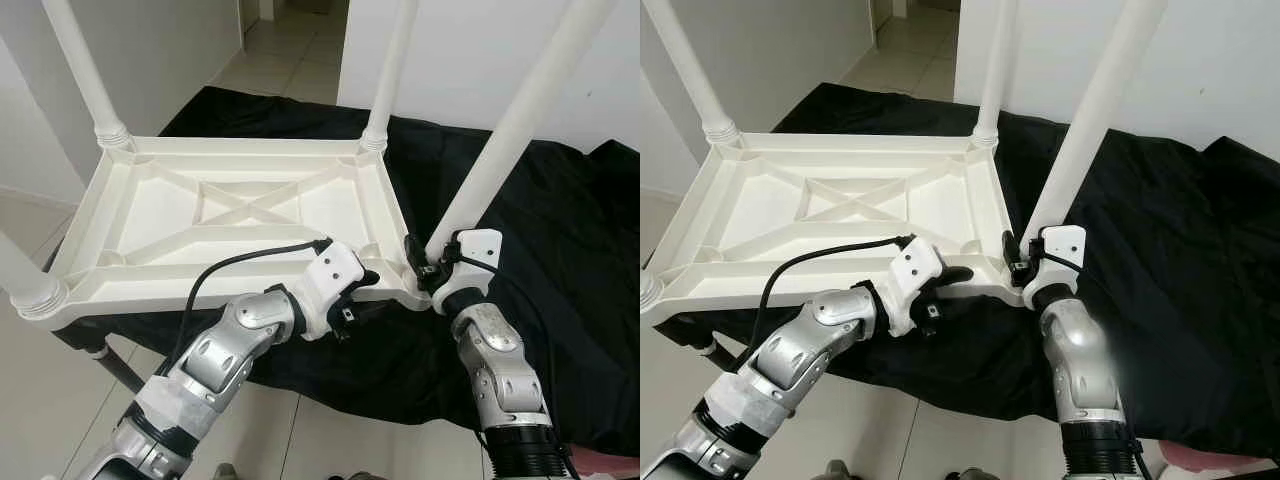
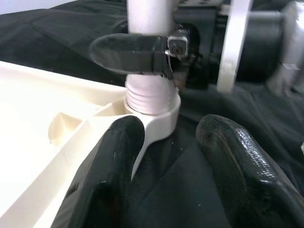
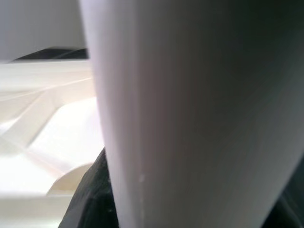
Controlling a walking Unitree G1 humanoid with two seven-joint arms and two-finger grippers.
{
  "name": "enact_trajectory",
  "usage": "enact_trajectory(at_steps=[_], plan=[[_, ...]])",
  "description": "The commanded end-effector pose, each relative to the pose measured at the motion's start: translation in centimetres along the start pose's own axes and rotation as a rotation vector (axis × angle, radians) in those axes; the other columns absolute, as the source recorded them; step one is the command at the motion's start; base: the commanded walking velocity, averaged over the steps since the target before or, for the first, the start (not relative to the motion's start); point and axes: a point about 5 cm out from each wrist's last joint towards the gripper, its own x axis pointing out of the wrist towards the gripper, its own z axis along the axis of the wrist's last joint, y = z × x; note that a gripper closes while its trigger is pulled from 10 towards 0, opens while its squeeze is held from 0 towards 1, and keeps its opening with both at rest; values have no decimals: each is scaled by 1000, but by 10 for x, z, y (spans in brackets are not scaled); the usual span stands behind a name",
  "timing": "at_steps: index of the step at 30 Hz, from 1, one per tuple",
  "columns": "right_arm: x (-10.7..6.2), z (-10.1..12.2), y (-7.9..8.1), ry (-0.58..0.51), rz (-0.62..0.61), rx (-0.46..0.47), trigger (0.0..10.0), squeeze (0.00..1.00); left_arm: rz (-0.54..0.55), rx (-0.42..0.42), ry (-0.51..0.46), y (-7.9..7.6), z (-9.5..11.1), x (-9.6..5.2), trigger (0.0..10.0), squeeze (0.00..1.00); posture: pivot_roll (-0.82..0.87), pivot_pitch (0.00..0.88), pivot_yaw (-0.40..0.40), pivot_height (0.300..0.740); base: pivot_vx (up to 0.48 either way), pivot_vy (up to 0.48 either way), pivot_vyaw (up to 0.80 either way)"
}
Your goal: Building children table
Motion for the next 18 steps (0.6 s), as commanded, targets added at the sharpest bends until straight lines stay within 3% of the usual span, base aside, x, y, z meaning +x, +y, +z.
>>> enact_trajectory(at_steps=[1,3,5,8,18], plan=[[-8,-17,-3,84,-195,40,10000,0,-65,7,5,-4,0,2,10000,0,-15,64,-51,740,0,0,0],[-8,-17,-3,84,-195,40,10000,0,-65,7,5,-4,0,2,10000,0,-15,64,-51,740,0,0,0],[-10,-14,6,66,-270,64,10000,0,-66,6,4,-5,1,3,10000,0,-10,66,-54,740,0,0,0],[-11,-13,14,65,-248,75,10000,0,-64,4,3,-5,1,2,10000,0,-7,69,-57,740,0,0,0],[-12,-14,9,80,-265,50,10000,0,-58,1,5,-5,0,1,10000,0,-5,74,-61,740,0,0,0]])
